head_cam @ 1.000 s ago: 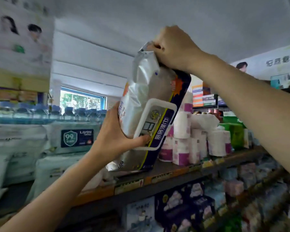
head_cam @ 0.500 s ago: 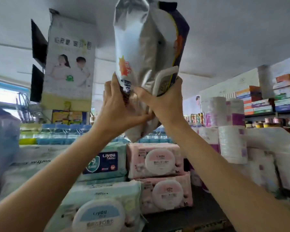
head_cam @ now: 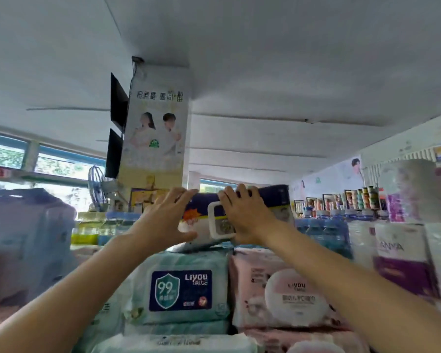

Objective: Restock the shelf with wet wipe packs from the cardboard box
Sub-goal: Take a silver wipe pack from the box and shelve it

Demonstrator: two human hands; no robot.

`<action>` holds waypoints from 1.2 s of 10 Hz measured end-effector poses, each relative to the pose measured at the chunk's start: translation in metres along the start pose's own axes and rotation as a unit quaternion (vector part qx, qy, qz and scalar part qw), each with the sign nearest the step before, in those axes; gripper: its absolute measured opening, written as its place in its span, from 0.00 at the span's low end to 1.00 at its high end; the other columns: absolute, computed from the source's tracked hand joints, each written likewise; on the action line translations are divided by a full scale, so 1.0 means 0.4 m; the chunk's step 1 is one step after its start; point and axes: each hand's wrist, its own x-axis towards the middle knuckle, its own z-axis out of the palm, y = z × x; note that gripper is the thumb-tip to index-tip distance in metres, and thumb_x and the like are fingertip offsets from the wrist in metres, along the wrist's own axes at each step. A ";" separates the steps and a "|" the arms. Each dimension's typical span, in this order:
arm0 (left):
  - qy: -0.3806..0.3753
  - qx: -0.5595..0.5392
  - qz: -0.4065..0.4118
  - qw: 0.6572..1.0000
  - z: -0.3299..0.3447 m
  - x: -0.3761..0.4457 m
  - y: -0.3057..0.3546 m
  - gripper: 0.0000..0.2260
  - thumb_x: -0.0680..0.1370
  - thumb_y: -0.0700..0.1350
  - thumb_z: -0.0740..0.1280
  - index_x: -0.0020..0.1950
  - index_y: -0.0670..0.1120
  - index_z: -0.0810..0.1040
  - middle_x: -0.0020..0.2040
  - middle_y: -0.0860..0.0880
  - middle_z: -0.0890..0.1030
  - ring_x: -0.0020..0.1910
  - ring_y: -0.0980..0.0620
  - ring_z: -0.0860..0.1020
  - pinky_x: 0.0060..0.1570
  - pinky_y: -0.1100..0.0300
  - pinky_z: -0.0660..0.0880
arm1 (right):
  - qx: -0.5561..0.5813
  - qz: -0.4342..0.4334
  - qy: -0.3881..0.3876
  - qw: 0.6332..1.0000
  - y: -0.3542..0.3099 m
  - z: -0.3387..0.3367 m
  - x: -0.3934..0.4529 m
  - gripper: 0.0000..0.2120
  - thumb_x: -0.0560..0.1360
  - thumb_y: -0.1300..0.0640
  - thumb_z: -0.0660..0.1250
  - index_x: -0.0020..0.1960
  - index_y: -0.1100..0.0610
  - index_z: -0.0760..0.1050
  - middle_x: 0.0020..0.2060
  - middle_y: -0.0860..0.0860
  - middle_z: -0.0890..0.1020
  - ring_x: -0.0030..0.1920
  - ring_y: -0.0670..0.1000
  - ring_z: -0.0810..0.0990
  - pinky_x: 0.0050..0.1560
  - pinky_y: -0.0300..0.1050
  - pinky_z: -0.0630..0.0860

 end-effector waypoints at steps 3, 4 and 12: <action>-0.053 0.078 0.010 0.996 0.053 0.031 -0.020 0.46 0.67 0.58 0.72 0.76 0.52 0.47 0.72 0.49 0.52 0.70 0.43 0.58 0.69 0.46 0.65 | 0.169 -0.015 -0.105 0.980 0.100 0.077 -0.043 0.55 0.63 0.36 0.71 0.75 0.47 0.39 0.73 0.51 0.55 0.71 0.55 0.57 0.70 0.55 0.55; -0.055 0.099 0.012 0.993 0.059 0.032 -0.014 0.48 0.66 0.59 0.72 0.76 0.53 0.45 0.71 0.48 0.51 0.69 0.43 0.58 0.69 0.46 0.65 | 0.160 0.006 -0.110 0.981 0.129 0.112 -0.074 0.55 0.63 0.35 0.70 0.75 0.46 0.37 0.71 0.50 0.57 0.68 0.54 0.60 0.69 0.54 0.56; 0.339 -0.104 -0.066 0.933 0.019 0.142 0.157 0.46 0.61 0.51 0.76 0.73 0.50 0.55 0.65 0.44 0.69 0.61 0.41 0.69 0.61 0.41 0.65 | 0.106 0.145 0.393 0.902 0.164 -0.106 -0.061 0.30 0.71 0.57 0.64 0.72 0.56 0.60 0.70 0.59 0.66 0.70 0.59 0.63 0.71 0.57 0.56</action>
